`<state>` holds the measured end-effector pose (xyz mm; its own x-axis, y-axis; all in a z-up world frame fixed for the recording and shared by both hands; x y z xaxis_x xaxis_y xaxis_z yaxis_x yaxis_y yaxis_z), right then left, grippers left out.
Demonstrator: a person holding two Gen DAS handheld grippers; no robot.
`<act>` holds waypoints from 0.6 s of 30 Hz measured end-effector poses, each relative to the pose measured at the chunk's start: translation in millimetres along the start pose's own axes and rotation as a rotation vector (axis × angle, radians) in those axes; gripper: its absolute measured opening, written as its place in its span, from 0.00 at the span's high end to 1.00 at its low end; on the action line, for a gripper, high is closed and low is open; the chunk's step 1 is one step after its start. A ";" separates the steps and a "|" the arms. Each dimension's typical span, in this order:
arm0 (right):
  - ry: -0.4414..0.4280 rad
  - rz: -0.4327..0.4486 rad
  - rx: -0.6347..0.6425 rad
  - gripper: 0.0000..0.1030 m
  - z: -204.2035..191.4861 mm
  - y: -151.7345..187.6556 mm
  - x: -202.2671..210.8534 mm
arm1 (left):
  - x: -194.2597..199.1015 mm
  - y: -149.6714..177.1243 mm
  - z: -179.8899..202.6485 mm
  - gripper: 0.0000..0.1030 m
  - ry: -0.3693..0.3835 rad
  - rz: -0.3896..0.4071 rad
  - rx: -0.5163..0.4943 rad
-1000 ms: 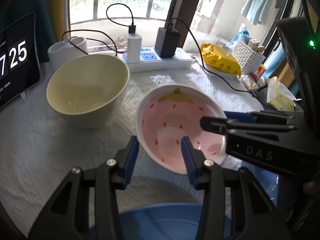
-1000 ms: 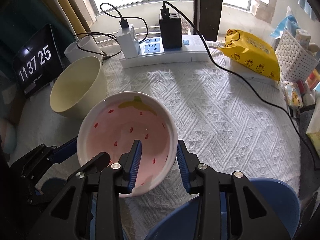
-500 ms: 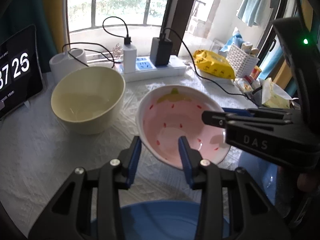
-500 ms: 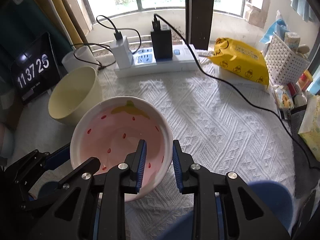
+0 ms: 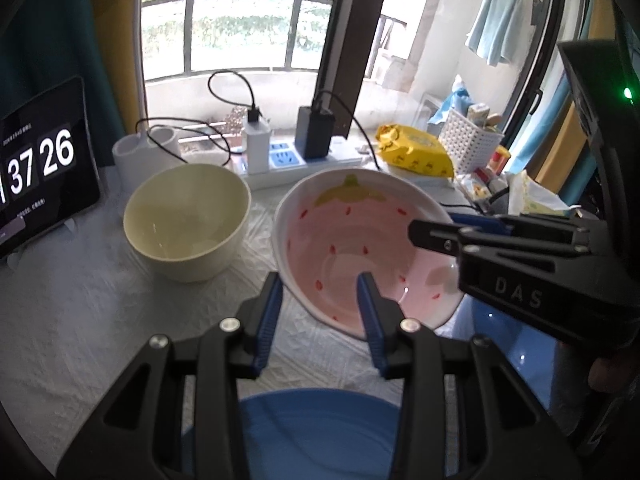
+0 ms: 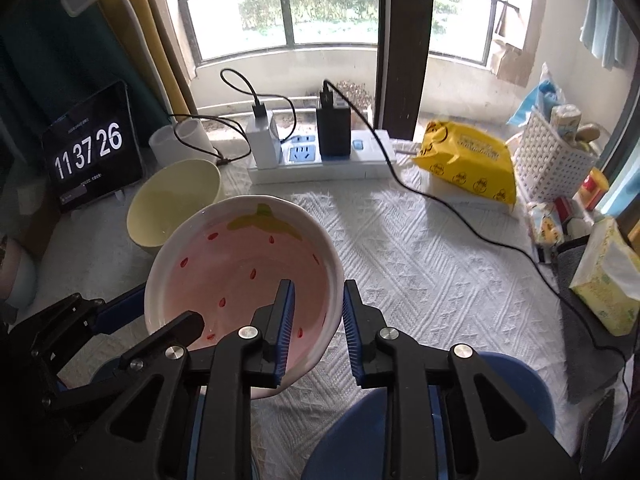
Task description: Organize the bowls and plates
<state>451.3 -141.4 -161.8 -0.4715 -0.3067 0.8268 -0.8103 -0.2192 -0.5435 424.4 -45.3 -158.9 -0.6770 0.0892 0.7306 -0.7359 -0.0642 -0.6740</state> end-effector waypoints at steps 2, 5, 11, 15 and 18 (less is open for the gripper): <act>0.003 0.013 0.003 0.75 -0.6 -0.8 6.5 | 5.2 -0.6 1.9 0.62 0.003 0.008 -0.002; 0.003 0.029 0.004 0.75 -0.9 -2.4 15.9 | 13.6 -2.2 4.4 0.62 0.007 0.022 -0.004; 0.008 0.055 0.015 0.75 -3.1 -2.2 35.2 | 31.7 -5.7 10.5 0.62 0.012 0.053 -0.008; 0.011 0.071 0.016 0.75 -3.6 -0.8 47.3 | 42.4 -6.5 14.7 0.62 0.018 0.069 -0.012; 0.013 0.085 0.016 0.75 -4.0 0.9 56.5 | 49.3 -6.7 19.1 0.62 0.019 0.079 -0.016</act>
Point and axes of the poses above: each gripper's, at about its wrist camera, not at the fingertips, and x roughly against the way its jaws point, z to its right, y to its underside, the point moved 7 cm from there along -x, roughly the way its jaws point, and after that the axes turned 7 degrees about -y, right-handed, at the moved point
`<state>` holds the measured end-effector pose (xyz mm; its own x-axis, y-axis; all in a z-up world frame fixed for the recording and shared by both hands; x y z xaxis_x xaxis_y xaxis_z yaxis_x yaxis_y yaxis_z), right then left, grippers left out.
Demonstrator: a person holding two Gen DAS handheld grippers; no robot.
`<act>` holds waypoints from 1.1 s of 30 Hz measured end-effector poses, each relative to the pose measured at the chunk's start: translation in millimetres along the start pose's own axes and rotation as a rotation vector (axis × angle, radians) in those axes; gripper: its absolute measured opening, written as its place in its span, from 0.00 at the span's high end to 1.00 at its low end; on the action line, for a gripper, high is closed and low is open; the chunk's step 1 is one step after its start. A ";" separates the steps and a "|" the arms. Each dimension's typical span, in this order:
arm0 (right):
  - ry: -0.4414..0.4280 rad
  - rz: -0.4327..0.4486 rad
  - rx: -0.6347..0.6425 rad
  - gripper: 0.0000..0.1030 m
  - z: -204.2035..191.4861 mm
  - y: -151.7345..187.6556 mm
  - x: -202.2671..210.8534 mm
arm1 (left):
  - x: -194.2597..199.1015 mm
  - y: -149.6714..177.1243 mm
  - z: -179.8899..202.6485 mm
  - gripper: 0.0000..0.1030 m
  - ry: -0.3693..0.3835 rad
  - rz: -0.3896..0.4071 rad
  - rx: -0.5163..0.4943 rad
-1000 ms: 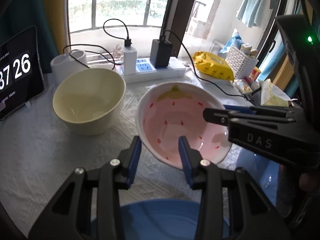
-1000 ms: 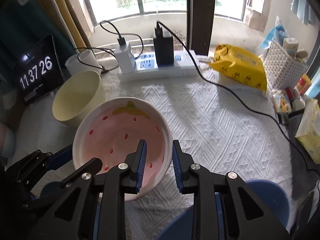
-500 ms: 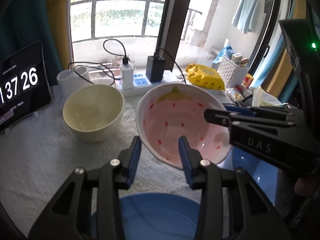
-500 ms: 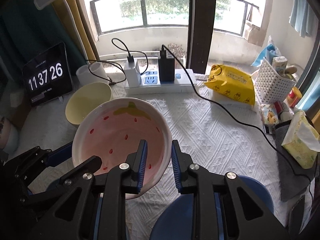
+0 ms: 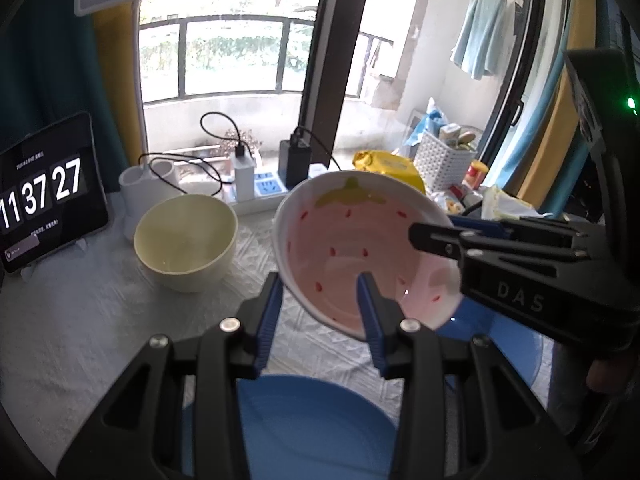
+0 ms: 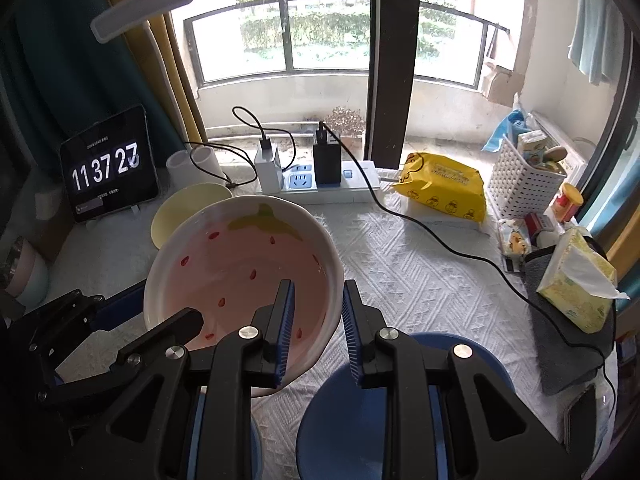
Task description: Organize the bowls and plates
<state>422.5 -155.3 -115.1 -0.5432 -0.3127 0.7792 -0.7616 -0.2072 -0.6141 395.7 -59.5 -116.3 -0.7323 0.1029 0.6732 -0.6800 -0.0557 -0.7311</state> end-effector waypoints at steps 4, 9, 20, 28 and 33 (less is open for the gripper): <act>0.004 0.020 -0.001 0.75 0.4 1.8 12.5 | 10.2 -0.6 7.3 0.62 0.003 0.015 -0.008; 0.005 0.038 -0.007 0.75 4.0 5.3 27.1 | 19.9 -0.6 18.0 0.62 0.010 0.029 -0.021; 0.017 0.066 -0.030 0.75 19.5 19.3 55.8 | 32.1 4.0 43.9 0.62 0.022 0.034 -0.050; 0.019 0.075 -0.057 0.75 36.0 33.9 70.7 | 35.4 10.8 68.9 0.62 0.040 0.027 -0.080; 0.029 0.078 -0.077 0.75 49.2 44.5 79.3 | 33.5 16.2 86.2 0.62 0.056 0.014 -0.101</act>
Point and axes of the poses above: each gripper's, at about its wrist camera, not at the fingertips, and x roughly against the way its jaws point, z to its right, y to its underside, the point moved 7 cm from there along -x, roughly the way its jaws point, and after that the axes turned 7 degrees about -y, right-handed, at the moved point
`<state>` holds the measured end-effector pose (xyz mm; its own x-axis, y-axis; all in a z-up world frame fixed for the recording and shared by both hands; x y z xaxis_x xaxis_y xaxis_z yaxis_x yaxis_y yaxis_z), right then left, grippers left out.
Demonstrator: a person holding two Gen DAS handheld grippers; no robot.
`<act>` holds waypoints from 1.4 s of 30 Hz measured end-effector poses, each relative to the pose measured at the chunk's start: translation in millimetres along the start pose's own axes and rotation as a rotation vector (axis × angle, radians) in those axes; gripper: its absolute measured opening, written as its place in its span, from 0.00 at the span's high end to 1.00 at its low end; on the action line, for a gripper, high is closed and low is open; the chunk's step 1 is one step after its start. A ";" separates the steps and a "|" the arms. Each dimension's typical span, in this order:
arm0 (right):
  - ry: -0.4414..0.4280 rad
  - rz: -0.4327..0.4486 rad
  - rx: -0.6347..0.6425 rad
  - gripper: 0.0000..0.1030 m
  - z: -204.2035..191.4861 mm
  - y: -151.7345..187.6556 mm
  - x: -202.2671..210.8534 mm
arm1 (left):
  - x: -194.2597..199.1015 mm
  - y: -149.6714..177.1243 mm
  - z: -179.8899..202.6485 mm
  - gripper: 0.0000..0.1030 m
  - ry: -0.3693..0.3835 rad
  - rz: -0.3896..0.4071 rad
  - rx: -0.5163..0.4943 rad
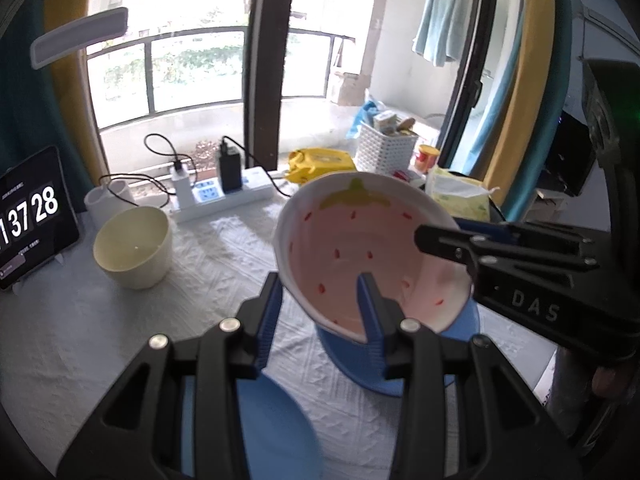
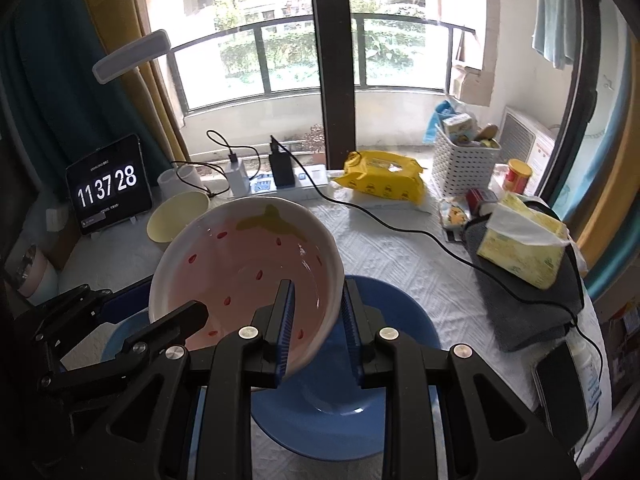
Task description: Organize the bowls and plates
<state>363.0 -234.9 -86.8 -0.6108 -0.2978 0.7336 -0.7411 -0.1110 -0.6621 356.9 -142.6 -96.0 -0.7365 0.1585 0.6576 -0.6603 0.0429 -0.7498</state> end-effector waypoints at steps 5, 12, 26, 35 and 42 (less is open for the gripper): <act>0.012 -0.004 -0.020 0.75 15.4 9.5 5.1 | -3.7 4.7 15.8 0.62 0.014 -0.016 -0.020; 0.021 -0.022 -0.050 0.75 34.0 24.7 3.8 | -13.3 13.8 31.9 0.62 0.024 -0.050 -0.042; 0.020 -0.075 -0.100 0.75 60.7 51.7 -15.8 | -39.0 31.9 50.2 0.62 0.022 -0.116 -0.076; 0.020 -0.106 -0.118 0.75 70.4 63.1 -26.8 | -50.3 40.7 56.3 0.62 0.022 -0.145 -0.095; 0.020 -0.130 -0.119 0.75 73.2 67.2 -32.4 | -58.0 49.0 56.3 0.62 0.012 -0.169 -0.102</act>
Point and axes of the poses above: each gripper's, at about its wrist camera, not at the fingertips, and x roughly against the way its jaws point, z to its right, y to its underside, the point moved 7 cm from there along -x, roughly the way its jaws point, and after that the axes turned 7 degrees about -y, right-handed, at the moved point
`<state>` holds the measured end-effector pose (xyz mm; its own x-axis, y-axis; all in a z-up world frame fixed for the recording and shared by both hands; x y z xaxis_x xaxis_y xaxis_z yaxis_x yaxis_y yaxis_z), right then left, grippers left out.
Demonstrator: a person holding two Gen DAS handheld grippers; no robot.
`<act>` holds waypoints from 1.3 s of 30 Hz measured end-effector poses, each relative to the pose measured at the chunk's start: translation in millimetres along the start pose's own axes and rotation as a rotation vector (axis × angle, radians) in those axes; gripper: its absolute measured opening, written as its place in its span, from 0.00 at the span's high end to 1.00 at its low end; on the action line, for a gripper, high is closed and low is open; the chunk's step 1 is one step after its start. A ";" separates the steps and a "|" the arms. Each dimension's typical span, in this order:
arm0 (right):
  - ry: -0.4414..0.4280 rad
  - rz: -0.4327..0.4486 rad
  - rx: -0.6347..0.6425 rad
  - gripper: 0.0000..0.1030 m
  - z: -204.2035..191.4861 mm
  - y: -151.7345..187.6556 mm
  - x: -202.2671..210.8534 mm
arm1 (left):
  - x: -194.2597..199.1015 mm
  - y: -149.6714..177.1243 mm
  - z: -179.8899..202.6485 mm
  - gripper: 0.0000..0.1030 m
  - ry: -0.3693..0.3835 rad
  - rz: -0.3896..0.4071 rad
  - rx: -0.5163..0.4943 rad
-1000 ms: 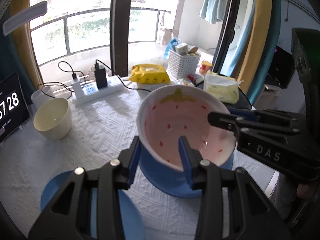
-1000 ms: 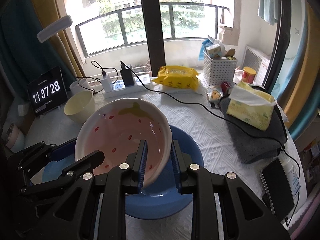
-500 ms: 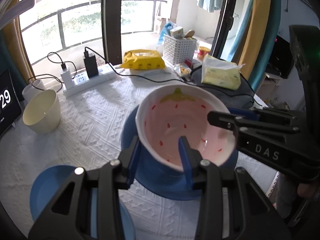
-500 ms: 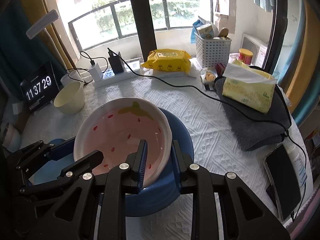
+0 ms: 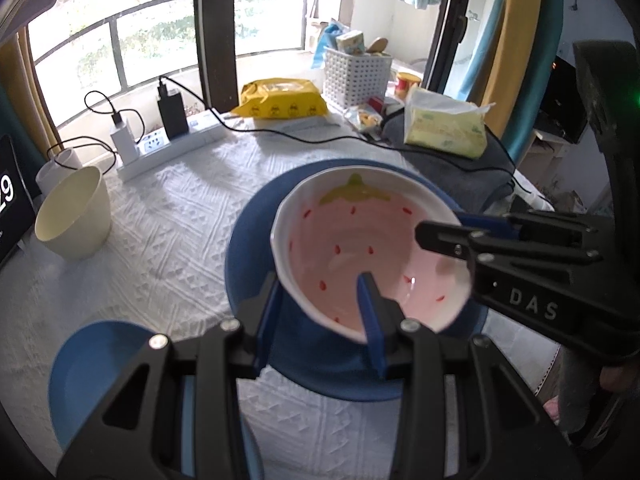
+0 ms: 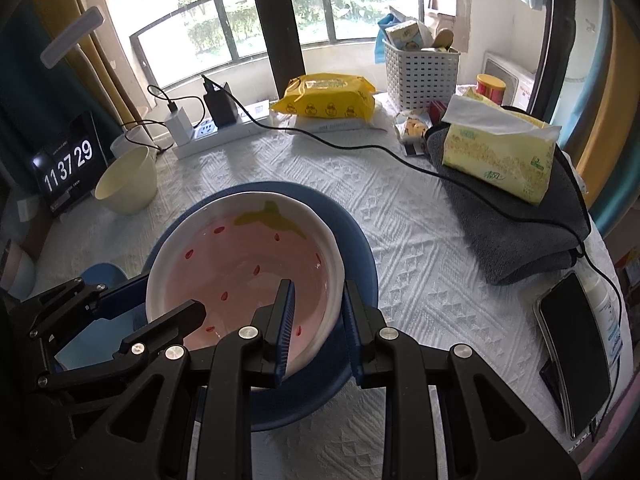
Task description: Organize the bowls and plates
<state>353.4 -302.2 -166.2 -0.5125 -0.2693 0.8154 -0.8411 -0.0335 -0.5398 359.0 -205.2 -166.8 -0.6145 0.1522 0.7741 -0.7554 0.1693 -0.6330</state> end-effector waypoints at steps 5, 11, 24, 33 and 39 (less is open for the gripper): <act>-0.001 -0.003 0.007 0.75 -1.4 -0.4 -1.0 | -4.1 2.1 -0.6 0.62 -0.009 -0.007 -0.004; 0.022 -0.016 0.039 0.75 -4.0 -0.6 -4.1 | -4.9 1.7 -3.1 0.62 -0.017 -0.007 -0.005; 0.014 -0.047 0.041 0.74 -6.4 2.8 -12.9 | -4.9 2.1 -7.7 0.60 -0.024 -0.017 -0.001; 0.025 -0.059 0.048 0.74 -8.4 3.0 -12.6 | -2.2 4.0 -8.8 0.60 -0.005 -0.029 0.019; 0.029 -0.072 0.039 0.73 -9.9 3.7 -13.0 | 0.8 5.4 -9.2 0.60 0.007 -0.044 0.043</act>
<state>355.2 -289.3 -176.8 -0.4561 -0.2369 0.8578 -0.8690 -0.0894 -0.4867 356.5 -195.2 -169.7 -0.5788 0.1528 0.8010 -0.7909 0.1341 -0.5970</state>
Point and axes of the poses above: each gripper's, at about its wrist camera, not at the fingertips, and x roughly against the way its jaws point, z to its right, y to its underside, the point moved 7 cm from there along -x, roughly the way its jaws point, and after that the axes turned 7 degrees about -y, right-handed, at the moved point
